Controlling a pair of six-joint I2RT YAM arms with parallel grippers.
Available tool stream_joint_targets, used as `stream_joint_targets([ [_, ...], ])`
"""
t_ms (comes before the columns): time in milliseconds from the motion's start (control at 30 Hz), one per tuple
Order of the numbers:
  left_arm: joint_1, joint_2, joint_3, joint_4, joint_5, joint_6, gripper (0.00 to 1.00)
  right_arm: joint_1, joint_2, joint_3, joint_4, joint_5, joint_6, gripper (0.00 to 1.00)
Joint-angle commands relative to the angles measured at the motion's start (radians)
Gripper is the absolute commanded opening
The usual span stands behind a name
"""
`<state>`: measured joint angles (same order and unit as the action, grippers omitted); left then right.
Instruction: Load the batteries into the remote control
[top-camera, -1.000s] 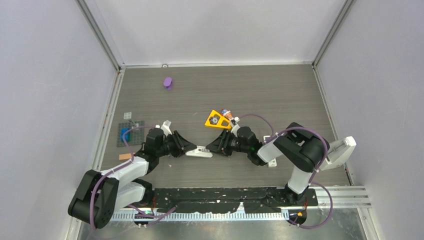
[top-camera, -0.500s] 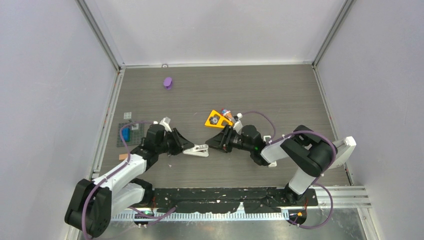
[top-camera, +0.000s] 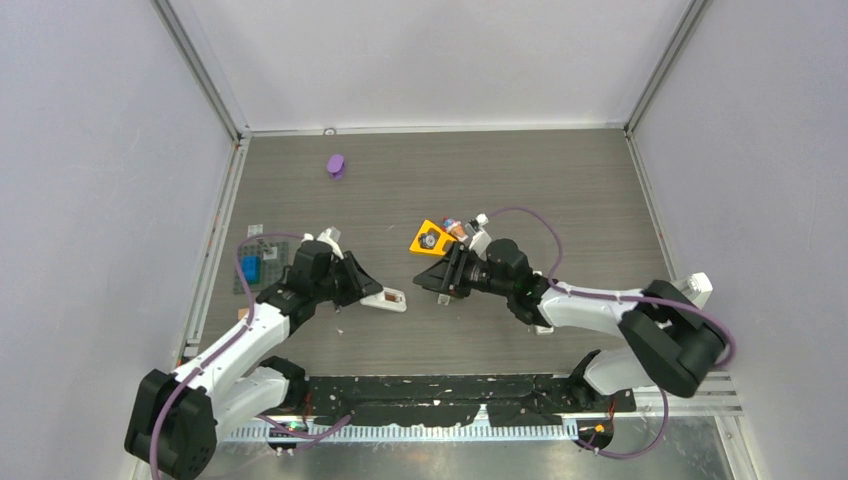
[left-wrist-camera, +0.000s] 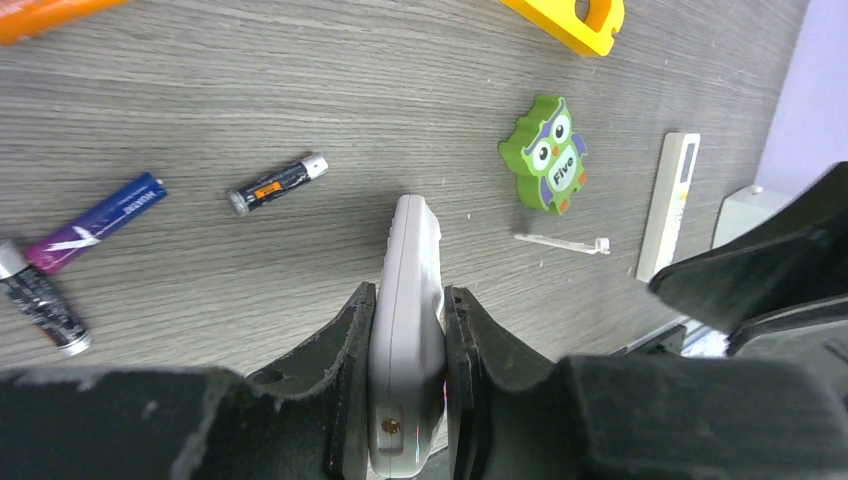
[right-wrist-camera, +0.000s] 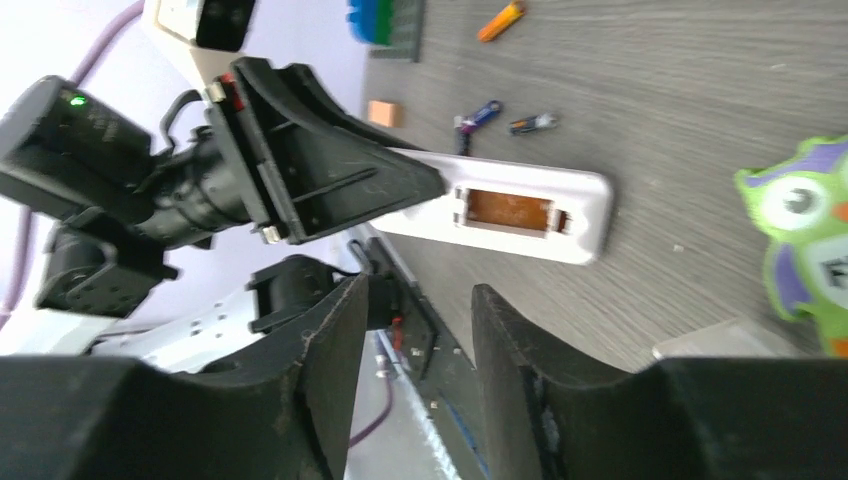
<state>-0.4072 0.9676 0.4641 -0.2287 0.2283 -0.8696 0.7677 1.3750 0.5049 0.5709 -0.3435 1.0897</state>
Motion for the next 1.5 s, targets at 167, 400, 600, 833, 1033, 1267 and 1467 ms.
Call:
stream_joint_targets([
  [167, -0.001, -0.068, 0.122, -0.183, -0.058, 0.173, 0.00, -0.004, -0.138, 0.174, -0.550, 0.232, -0.327, 0.55],
  [400, -0.001, -0.170, 0.196, -0.284, -0.087, 0.246, 0.00, 0.116, -0.132, 0.260, -0.761, 0.465, -0.364, 0.55],
  [600, -0.001, -0.228, 0.275, -0.380, -0.073, 0.348, 0.00, 0.277, 0.028, 0.428, -0.897, 0.631, -0.384, 0.52],
  [833, -0.001, -0.211, 0.400, -0.435, 0.220, 0.564, 0.00, 0.306, -0.088, 0.453, -0.783, 0.316, -0.745, 0.85],
  [1033, -0.001, -0.200, 0.440, -0.462, 0.452, 0.739, 0.00, 0.286, -0.254, 0.433, -0.780, 0.149, -0.942, 0.98],
  [1267, -0.001, -0.207, 0.492, -0.501, 0.708, 0.846, 0.00, 0.286, -0.188, 0.563, -0.884, -0.099, -1.094, 0.96],
  [1467, -0.001, -0.260, 0.476, -0.467, 0.838, 0.859, 0.00, 0.286, -0.146, 0.618, -0.911, -0.218, -1.131, 0.97],
])
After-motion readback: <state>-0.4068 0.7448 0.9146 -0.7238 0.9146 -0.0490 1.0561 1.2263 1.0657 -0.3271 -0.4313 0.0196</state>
